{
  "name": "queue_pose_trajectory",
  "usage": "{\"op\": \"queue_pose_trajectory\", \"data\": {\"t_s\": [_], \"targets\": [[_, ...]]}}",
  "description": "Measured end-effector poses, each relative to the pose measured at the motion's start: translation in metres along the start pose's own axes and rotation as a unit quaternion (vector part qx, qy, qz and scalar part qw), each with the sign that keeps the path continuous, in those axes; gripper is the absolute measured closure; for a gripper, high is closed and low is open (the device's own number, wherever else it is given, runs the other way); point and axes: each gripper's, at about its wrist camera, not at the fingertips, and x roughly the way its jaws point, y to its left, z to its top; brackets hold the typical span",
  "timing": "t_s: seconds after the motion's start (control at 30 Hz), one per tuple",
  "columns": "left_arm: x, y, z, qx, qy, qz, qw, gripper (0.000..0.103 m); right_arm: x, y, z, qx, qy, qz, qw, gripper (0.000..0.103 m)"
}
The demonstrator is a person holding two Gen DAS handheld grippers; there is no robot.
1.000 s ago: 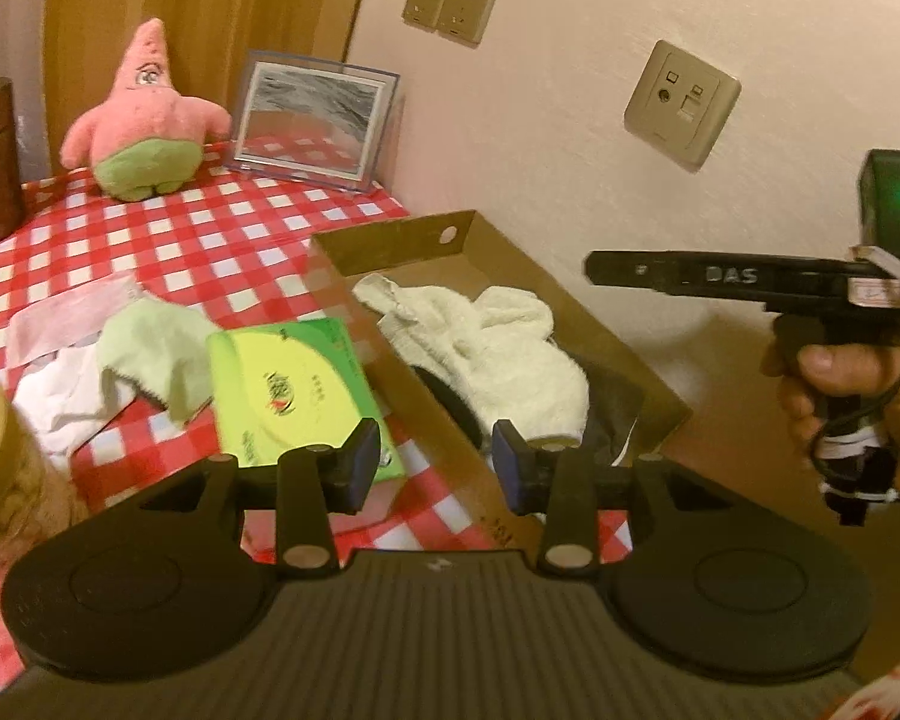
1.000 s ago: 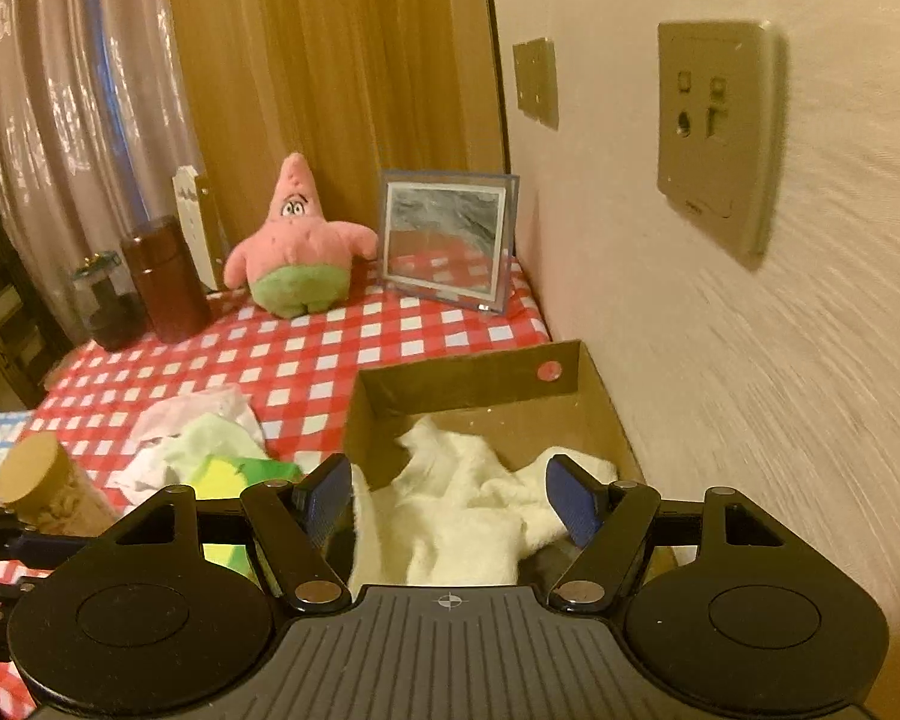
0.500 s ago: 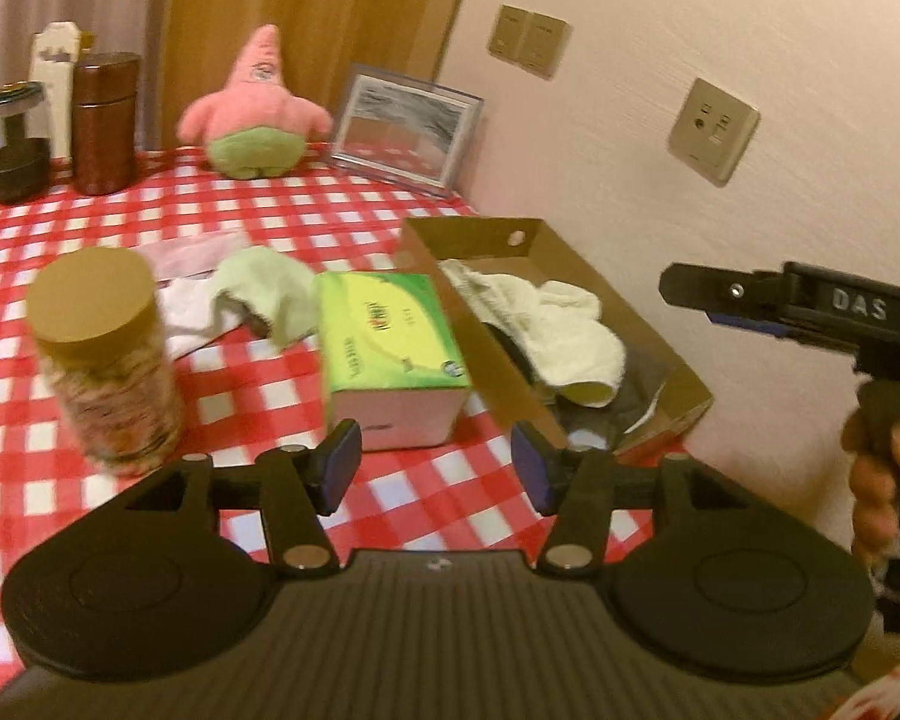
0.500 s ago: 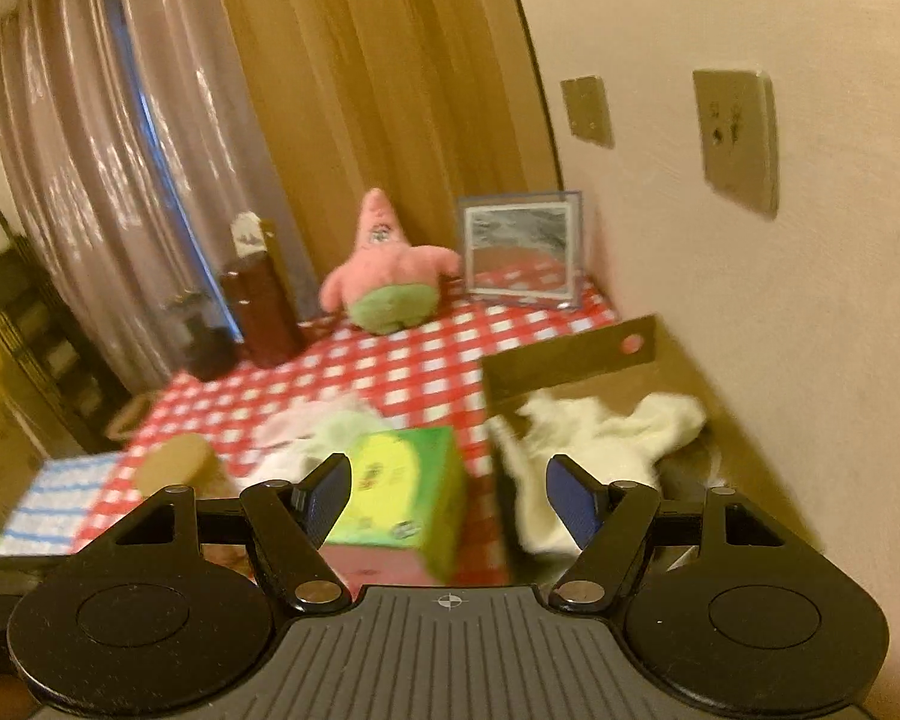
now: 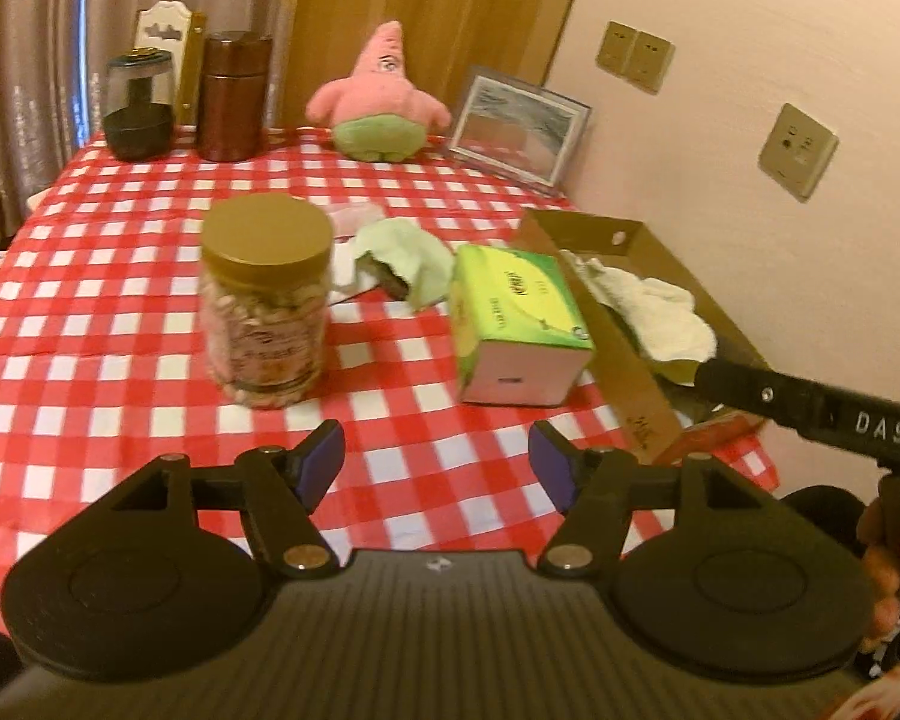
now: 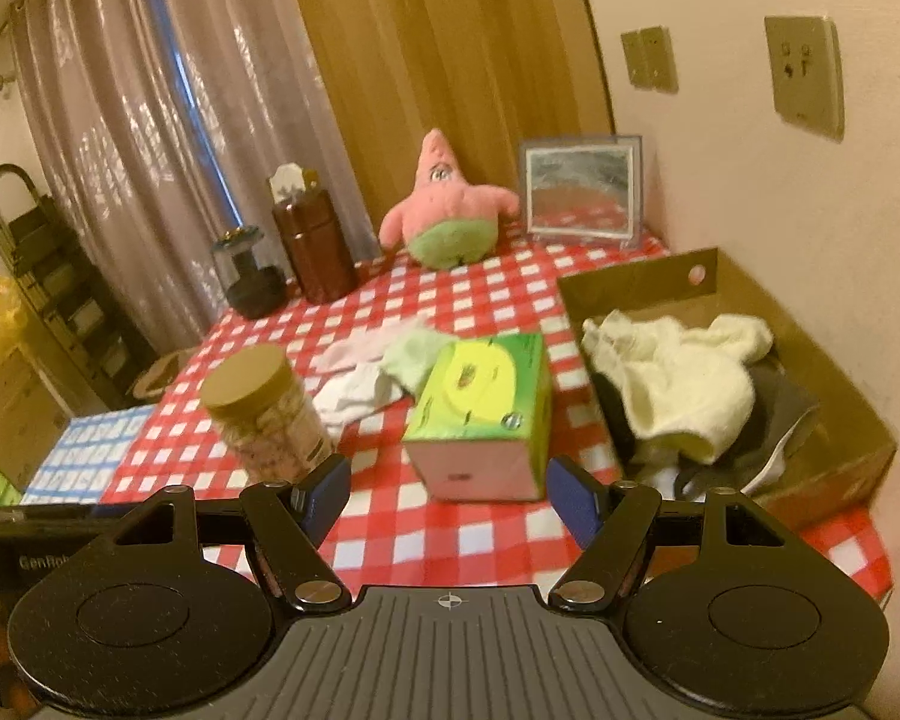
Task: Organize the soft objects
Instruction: 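Withdraw both grippers from the tray back over the table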
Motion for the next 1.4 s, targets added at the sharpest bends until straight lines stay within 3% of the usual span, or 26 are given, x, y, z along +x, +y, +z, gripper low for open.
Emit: {"op": "queue_pose_trajectory", "data": {"t_s": [0.63, 1.1, 1.23, 1.4], "targets": [[-0.019, 0.018, 0.012, 0.012, -0.036, 0.049, 0.9981, 0.02, 0.008, 0.01, -0.006, -0.027, 0.019, -0.011, 0.999, 0.031], [-0.012, 0.055, 0.072, 0.045, -0.061, 0.047, 0.996, 0.019, 0.033, 0.0, 0.032, -0.064, 0.012, -0.022, 0.998, 0.031], [-0.005, 0.067, 0.091, 0.077, -0.058, 0.048, 0.9942, 0.019, 0.046, 0.001, 0.047, -0.082, 0.016, -0.014, 0.996, 0.031], [0.006, 0.073, 0.111, 0.142, -0.065, 0.067, 0.9854, 0.019, 0.064, 0.005, 0.066, -0.11, 0.028, 0.003, 0.994, 0.031]]}}
